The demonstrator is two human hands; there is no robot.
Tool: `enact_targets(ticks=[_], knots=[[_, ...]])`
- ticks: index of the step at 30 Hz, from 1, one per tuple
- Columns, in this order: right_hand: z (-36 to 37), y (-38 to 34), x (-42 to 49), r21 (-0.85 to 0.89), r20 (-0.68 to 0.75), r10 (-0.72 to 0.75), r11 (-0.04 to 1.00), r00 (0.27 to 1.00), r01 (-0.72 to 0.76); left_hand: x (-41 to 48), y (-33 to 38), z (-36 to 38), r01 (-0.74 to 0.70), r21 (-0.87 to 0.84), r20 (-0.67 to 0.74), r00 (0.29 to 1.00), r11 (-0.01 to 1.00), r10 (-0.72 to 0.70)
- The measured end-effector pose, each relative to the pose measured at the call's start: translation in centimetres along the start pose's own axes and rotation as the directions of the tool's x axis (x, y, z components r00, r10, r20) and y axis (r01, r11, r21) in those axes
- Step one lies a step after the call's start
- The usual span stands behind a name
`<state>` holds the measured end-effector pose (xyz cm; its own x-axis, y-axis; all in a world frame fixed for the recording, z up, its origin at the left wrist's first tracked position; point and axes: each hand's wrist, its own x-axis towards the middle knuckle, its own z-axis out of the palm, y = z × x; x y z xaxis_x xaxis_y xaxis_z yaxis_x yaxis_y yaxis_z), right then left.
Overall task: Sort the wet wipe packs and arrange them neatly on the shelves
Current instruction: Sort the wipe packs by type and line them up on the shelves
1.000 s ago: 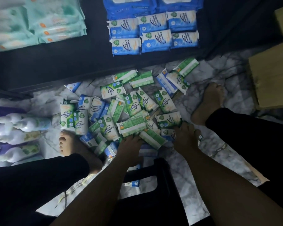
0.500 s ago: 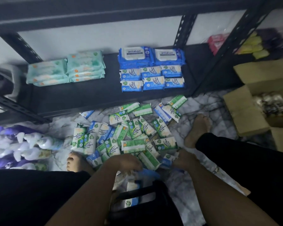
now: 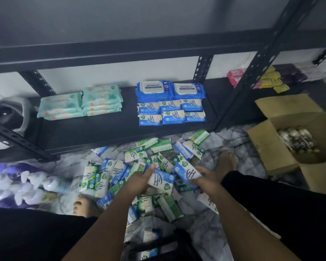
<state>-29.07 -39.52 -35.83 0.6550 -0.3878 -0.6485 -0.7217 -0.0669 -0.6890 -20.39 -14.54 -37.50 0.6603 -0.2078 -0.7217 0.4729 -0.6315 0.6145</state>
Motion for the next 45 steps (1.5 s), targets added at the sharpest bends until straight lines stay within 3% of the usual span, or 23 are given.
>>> enact_targets(ticks=[5,8,14,18,22,27,29,33,38,42,45], knots=[[0.1,-1.0,0.5,0.144,-0.087,-0.033,0.989,0.996,0.046,0.3,0.4,-0.6,0.012,-0.226,0.020,1.000,0.974,-0.007],[0.2,-1.3,0.9,0.200,-0.124,-0.046,0.977,0.991,0.071,0.4,0.5,-0.8,0.010,-0.276,0.062,0.998,0.961,0.007],[0.5,-1.1,2.0,0.306,-0.220,-0.048,0.945,0.974,0.116,0.7,0.5,-1.0,-0.049,-0.396,0.018,0.998,0.917,0.061],[0.5,-1.3,2.7,0.363,-0.180,-0.041,0.926,0.983,0.105,0.0,1.8,-1.0,-0.034,-0.625,0.046,0.996,0.780,0.081],[0.5,-2.7,1.8,0.387,-0.061,-0.043,0.920,0.997,0.064,-0.3,3.3,-0.6,-0.037,-0.710,0.054,0.993,0.704,0.106],[0.8,-3.5,1.7,0.459,-0.255,-0.060,0.871,0.965,0.176,-0.5,5.5,-0.1,0.055,-0.828,0.105,0.993,0.559,0.058],[0.9,-4.1,1.6,0.475,-0.314,-0.045,0.858,0.948,0.198,-1.2,6.1,-0.1,0.083,-0.845,0.168,0.979,0.528,0.115],[1.1,-4.8,1.8,0.584,-0.355,0.068,0.795,0.932,0.164,-1.3,6.2,-0.4,0.008,-0.739,0.230,0.943,0.674,0.242],[1.2,-5.5,1.7,0.707,-0.280,0.142,0.699,0.949,0.104,-0.6,5.6,-0.4,-0.071,-0.594,0.188,0.956,0.801,0.224],[0.8,-7.0,2.7,0.752,-0.303,0.190,0.650,0.934,0.111,0.6,6.1,-0.8,-0.199,-0.415,0.016,0.974,0.888,0.225],[0.7,-8.7,4.2,0.761,-0.320,0.174,0.633,0.932,0.143,2.2,7.8,-2.2,-0.272,-0.393,-0.162,0.961,0.878,0.225]])
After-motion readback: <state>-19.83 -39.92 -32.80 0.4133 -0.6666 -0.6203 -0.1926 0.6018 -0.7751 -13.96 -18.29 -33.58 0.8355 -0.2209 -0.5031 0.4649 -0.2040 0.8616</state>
